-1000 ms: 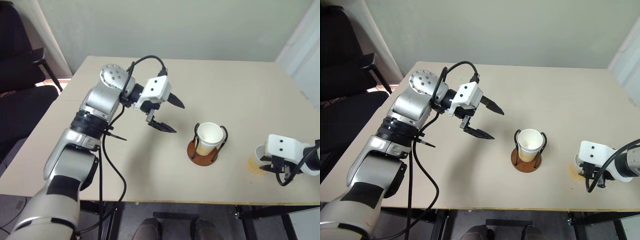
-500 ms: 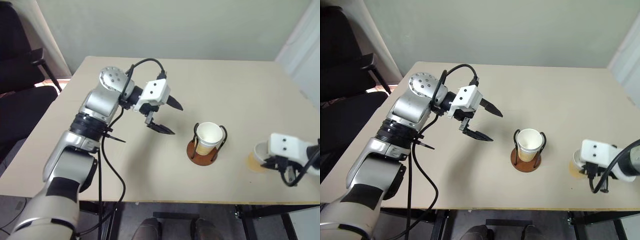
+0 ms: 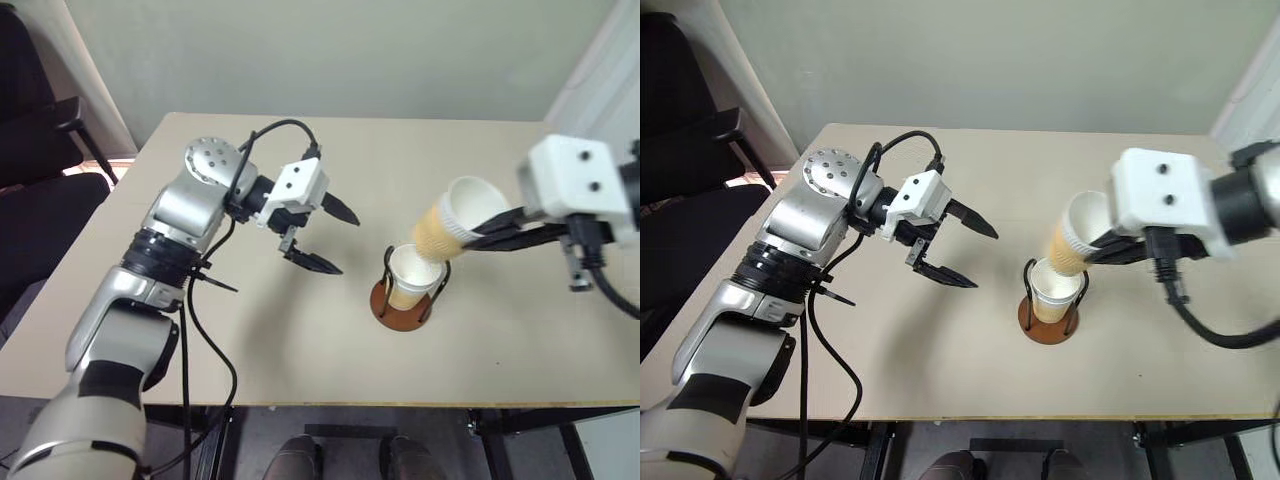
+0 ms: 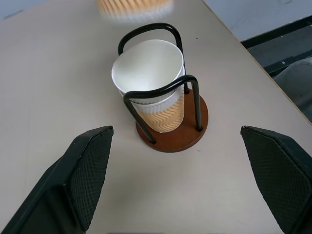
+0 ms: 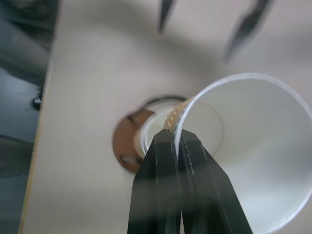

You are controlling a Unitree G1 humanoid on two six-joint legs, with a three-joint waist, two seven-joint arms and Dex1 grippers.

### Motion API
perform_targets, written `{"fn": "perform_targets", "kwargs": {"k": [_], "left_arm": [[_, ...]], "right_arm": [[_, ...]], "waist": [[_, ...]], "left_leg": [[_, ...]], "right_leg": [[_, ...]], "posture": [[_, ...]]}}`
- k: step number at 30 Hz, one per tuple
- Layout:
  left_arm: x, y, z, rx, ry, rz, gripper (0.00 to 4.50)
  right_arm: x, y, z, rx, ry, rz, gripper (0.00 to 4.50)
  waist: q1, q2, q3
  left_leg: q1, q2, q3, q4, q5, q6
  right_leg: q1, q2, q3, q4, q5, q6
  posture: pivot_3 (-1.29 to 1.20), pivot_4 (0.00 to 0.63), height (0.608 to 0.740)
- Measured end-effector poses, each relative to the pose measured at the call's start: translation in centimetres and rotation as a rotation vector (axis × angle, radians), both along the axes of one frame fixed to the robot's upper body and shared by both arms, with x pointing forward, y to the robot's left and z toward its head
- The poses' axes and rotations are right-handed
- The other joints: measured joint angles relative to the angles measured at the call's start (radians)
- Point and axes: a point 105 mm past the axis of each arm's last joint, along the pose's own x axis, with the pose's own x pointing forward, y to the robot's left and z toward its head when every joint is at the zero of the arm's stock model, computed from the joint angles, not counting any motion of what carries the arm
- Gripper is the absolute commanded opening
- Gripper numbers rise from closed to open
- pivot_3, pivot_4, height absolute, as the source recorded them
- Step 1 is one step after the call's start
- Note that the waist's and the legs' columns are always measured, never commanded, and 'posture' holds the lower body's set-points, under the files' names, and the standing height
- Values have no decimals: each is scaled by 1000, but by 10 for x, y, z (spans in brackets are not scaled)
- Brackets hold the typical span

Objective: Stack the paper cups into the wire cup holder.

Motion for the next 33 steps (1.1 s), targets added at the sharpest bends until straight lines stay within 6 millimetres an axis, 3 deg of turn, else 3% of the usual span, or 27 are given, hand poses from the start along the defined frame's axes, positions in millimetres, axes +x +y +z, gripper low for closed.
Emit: {"fn": "perform_targets", "kwargs": {"k": [5, 11, 20, 23, 30, 33], "left_arm": [[0, 5, -2, 3, 7, 25, 4500], [-2, 8, -3, 0, 12, 40, 4500], [-2, 9, -1, -6, 12, 47, 4500], [-2, 8, -3, -1, 10, 51, 4500], [-3, 8, -4, 8, 4, 50, 4500], [-3, 8, -5, 7, 5, 57, 4500]], "right_arm": [[12, 8, -20, -50, 67, 25, 34], [24, 0, -29, -127, 36, 23, 34], [23, -2, -32, -167, 55, 50, 34], [26, 3, -42, -167, 63, 63, 574], [36, 23, -49, -58, 107, 30, 2954], [43, 20, -43, 35, 157, -72, 2954]], "waist": [[0, 0, 0], [-1, 0, 0], [-2, 0, 0], [-3, 0, 0], [-5, 0, 0], [-4, 0, 0]], "left_leg": [[-2, 0, 0, -2, 0, 0], [-2, -1, 1, -2, 0, 0], [-1, 0, 1, -1, 0, 0], [-1, 0, 1, -1, 0, 0], [-1, 0, 1, -1, 0, 0], [-1, -1, 1, -2, 0, 0]], "right_leg": [[-2, 0, -1, 0, -1, -2], [-2, -1, -1, 0, -1, -2], [-2, 0, -1, 1, -1, -3], [-2, -1, -1, 1, -1, -3], [-2, 0, -1, 1, -1, -3], [-2, 0, -1, 0, -1, -3]], "posture": [[0, 150, 740], [0, 150, 740], [0, 150, 740], [0, 150, 740], [0, 150, 740], [0, 150, 740]]}}
